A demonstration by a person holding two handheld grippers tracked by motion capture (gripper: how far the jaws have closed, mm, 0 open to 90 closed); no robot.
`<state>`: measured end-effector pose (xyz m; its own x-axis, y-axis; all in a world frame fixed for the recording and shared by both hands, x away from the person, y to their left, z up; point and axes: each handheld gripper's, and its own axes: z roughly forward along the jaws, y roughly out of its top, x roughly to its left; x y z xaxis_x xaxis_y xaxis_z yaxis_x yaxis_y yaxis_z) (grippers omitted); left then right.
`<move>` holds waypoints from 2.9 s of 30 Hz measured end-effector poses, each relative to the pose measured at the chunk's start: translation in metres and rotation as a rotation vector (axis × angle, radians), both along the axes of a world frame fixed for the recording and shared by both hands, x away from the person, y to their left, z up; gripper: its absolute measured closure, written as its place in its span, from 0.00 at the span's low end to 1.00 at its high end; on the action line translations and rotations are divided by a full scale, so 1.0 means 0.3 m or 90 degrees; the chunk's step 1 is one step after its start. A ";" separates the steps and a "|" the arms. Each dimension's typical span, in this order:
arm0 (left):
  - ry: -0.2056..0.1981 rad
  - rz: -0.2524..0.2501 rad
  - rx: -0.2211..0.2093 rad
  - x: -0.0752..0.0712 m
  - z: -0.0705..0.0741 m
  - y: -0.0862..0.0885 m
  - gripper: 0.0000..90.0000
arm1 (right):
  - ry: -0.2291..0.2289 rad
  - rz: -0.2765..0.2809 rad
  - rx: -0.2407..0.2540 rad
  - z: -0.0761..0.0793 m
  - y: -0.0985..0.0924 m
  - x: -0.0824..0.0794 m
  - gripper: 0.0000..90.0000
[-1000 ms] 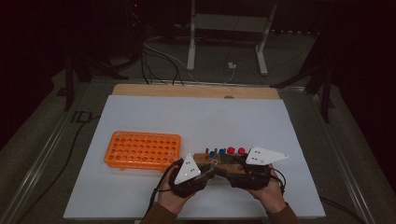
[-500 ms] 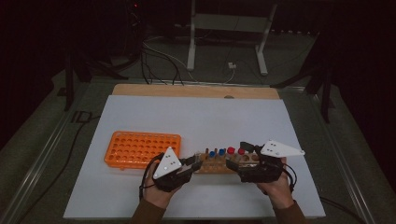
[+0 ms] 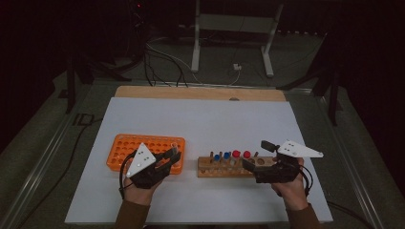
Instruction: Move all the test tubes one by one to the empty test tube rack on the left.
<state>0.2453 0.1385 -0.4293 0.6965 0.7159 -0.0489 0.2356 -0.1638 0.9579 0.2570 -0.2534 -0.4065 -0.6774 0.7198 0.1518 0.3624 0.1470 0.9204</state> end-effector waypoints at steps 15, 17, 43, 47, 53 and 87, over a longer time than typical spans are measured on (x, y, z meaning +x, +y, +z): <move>0.021 0.066 0.043 0.043 -0.091 0.036 0.84 | -0.006 -0.009 -0.002 0.005 -0.014 -0.002 0.00; 0.030 0.072 0.052 0.052 -0.109 0.034 0.84 | -0.006 -0.009 -0.003 0.006 -0.014 -0.003 0.00; 0.132 0.060 0.153 0.078 -0.199 0.006 0.85 | 0.000 -0.001 -0.001 0.000 -0.023 -0.003 0.00; 0.136 0.058 0.157 0.079 -0.200 0.008 0.85 | 0.001 0.000 -0.003 -0.003 -0.022 -0.002 0.00; 0.143 0.058 0.157 0.081 -0.202 0.008 0.85 | 0.001 0.005 -0.008 -0.007 -0.016 -0.002 0.00; 0.120 0.073 -0.027 0.049 -0.132 0.075 0.09 | -0.002 -0.028 -0.048 -0.062 -0.034 0.027 0.08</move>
